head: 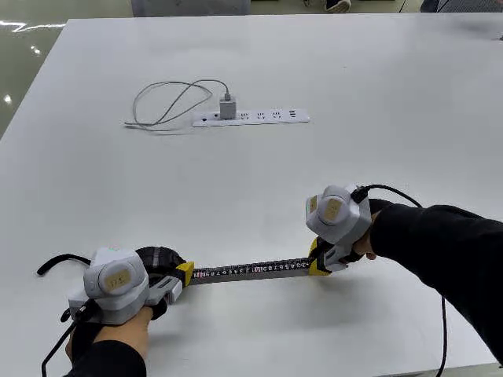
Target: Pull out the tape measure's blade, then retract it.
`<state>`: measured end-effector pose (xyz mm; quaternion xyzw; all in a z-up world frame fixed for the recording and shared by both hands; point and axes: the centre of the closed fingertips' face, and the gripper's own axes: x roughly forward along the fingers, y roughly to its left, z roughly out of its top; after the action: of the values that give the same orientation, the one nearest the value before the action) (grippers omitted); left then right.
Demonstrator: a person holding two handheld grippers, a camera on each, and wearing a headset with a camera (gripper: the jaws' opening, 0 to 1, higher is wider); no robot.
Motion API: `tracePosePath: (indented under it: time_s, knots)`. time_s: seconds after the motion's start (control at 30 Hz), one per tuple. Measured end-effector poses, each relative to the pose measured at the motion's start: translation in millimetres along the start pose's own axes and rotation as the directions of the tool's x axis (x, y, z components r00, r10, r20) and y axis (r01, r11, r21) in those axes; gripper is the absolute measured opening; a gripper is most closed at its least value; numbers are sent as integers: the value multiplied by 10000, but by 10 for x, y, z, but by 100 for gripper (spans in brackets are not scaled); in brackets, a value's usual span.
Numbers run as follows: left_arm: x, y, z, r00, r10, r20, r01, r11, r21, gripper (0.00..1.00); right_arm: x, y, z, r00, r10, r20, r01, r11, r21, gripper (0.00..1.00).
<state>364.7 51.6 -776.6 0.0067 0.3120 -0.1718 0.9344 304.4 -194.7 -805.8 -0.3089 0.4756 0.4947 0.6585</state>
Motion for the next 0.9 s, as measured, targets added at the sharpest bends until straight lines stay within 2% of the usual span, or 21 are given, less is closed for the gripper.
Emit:
tracePosePath:
  time_s: [0.47,0.9]
  knots:
    - [-7,-4,0,9999,-89,-54,90,9999,124,62,18,21,51,10000,-64,-3,64,9999,-117,10]
    - [-14,-13,-6,9998,-98,-143,99,9999,69,63,32,44,97,9996,27,-276,-36,9994,-330,10]
